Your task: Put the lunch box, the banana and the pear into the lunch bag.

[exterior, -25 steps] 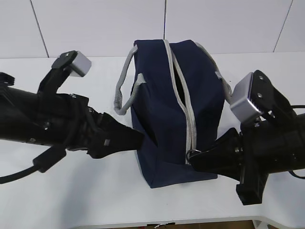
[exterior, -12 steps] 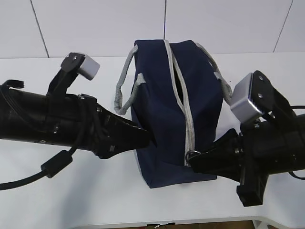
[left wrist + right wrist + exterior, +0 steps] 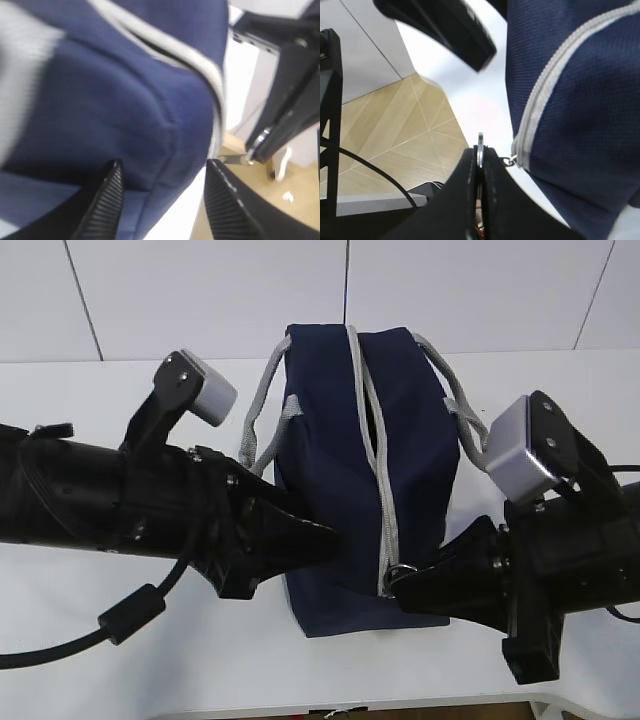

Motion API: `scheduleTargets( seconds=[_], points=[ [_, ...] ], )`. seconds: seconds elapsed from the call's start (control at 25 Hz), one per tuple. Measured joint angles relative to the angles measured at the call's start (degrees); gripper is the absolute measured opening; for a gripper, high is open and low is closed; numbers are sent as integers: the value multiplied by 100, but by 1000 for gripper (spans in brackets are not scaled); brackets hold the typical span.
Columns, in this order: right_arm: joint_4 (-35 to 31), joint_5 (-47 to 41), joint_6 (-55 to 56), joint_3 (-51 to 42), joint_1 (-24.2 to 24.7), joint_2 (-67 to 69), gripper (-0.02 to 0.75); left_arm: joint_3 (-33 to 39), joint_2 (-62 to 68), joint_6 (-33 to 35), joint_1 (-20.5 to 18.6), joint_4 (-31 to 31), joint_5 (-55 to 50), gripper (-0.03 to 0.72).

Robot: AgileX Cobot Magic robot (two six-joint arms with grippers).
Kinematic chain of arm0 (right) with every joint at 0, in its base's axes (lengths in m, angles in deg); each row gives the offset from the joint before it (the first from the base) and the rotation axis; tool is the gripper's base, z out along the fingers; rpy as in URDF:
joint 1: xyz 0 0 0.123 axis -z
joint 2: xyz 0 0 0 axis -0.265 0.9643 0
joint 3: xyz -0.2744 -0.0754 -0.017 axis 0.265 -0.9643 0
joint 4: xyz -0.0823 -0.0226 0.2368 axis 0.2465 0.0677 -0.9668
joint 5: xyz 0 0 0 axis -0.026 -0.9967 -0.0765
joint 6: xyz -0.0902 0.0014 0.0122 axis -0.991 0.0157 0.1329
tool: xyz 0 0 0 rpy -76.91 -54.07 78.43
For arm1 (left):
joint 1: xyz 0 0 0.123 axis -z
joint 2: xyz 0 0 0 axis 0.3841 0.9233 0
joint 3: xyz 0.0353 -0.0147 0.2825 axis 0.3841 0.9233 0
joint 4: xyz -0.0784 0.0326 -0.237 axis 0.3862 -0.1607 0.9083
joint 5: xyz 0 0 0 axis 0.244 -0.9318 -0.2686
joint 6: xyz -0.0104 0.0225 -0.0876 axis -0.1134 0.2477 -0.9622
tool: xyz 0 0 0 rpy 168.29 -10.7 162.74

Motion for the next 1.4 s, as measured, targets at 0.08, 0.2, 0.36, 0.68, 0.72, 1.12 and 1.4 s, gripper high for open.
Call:
scheduleTargets(
  seconds=[0.08, 0.2, 0.36, 0.68, 0.72, 1.12, 1.4],
  points=[
    [0, -55, 0, 3, 0, 0, 18, 0, 76, 47, 62, 0, 38, 377],
    [0, -113, 0, 3, 0, 0, 18, 0, 178, 64, 71, 0, 63, 377],
    [0, -136, 0, 15, 0, 0, 18, 0, 201, 77, 71, 0, -31, 309],
    [69, -136, 0, 50, 0, 0, 18, 0, 201, 77, 71, 0, -93, 123],
    [69, -136, 0, 50, 0, 0, 18, 0, 201, 77, 71, 0, -93, 115],
    [78, -30, 634, 50, 0, 0, 18, 0, 201, 77, 71, 0, -93, -10],
    [81, 73, 1261, 209, 0, 0, 18, 0, 201, 77, 71, 0, -93, -13]
  ],
)
